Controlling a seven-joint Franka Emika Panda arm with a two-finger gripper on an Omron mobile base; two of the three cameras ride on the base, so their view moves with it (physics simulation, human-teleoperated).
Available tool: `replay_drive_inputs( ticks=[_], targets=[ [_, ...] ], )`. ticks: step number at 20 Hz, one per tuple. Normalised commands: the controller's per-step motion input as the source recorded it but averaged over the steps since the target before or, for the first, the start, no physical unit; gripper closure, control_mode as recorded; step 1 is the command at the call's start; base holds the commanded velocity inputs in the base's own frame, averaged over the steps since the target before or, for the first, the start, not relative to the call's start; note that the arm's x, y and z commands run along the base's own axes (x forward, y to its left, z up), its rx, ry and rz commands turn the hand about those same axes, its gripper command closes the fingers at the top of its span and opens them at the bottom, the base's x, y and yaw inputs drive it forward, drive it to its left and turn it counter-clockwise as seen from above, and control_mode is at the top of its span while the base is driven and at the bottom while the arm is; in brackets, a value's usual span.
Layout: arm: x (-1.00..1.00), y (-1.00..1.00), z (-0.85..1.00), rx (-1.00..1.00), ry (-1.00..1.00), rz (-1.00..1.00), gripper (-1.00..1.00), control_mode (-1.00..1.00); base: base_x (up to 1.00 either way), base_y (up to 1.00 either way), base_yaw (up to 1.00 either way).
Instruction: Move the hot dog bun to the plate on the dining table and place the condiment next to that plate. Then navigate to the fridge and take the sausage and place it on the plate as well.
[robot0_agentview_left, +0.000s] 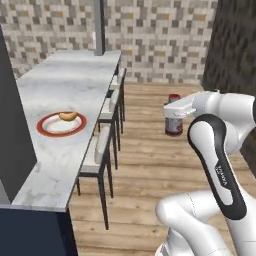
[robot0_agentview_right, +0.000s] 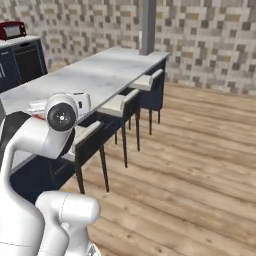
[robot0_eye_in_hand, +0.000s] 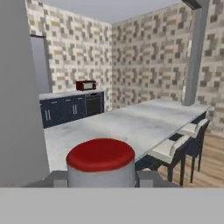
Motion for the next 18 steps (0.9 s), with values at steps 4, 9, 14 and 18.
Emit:
replay_drive_inputs(
  ticks=[4,9,14,18],
  targets=[
    [0.00,0.00,0.00,0.00,0.00,0.00,1.00,1.00,0.75,-0.80,0.45],
    [0.00,0.00,0.00,0.00,0.00,0.00,1.00,1.00,0.74,-0.64,0.49],
    [0.00,0.00,0.00,0.00,0.00,0.00,1.00,1.00,0.70,-0.50,0.54],
    [0.00,0.00,0.00,0.00,0.00,0.00,1.00,1.00,0.59,-0.39,0.59]
  ],
)
